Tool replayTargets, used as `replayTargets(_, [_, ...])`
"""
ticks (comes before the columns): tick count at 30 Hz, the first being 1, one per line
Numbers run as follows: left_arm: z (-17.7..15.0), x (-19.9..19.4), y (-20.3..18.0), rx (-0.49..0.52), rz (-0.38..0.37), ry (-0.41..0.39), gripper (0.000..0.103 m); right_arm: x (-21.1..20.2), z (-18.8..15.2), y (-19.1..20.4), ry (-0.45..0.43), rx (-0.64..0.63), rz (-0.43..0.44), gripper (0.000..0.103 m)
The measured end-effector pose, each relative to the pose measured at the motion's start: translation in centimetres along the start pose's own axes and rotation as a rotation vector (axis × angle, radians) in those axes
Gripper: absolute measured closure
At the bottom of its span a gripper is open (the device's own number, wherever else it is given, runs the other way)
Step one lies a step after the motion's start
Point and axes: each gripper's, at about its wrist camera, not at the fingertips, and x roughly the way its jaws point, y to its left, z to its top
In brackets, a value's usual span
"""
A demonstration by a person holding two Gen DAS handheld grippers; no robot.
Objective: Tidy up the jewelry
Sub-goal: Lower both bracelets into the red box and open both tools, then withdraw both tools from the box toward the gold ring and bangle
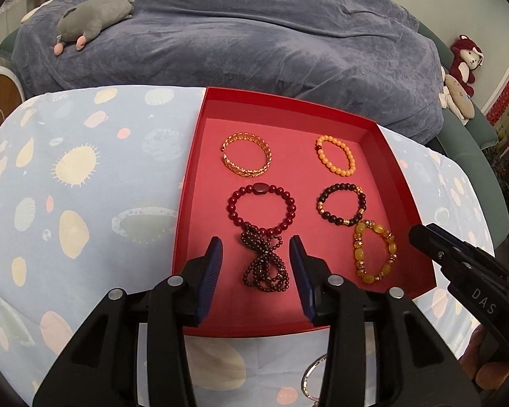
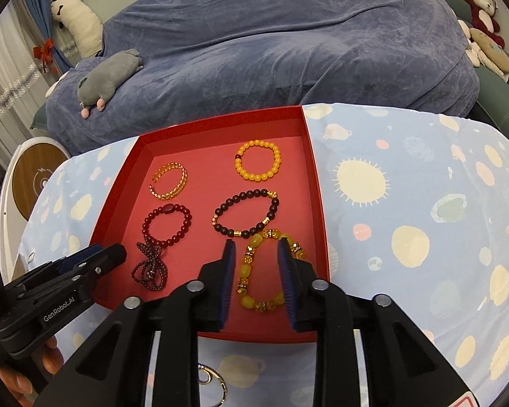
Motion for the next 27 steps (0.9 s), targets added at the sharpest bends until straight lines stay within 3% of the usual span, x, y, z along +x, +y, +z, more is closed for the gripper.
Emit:
replayTargets(12, [-2.1,-3.1,0.0,-0.010,0.006,-0.019,0.063,-3.1,-2.9,0.5,0.007,0.003,0.017,0.069])
replayTargets(27, [-7.8,-6.1,1.0,-0.047,0.015,0.014,0.063,-5.0,-8.6,0.9,0.070,0.003,0.028,0.069])
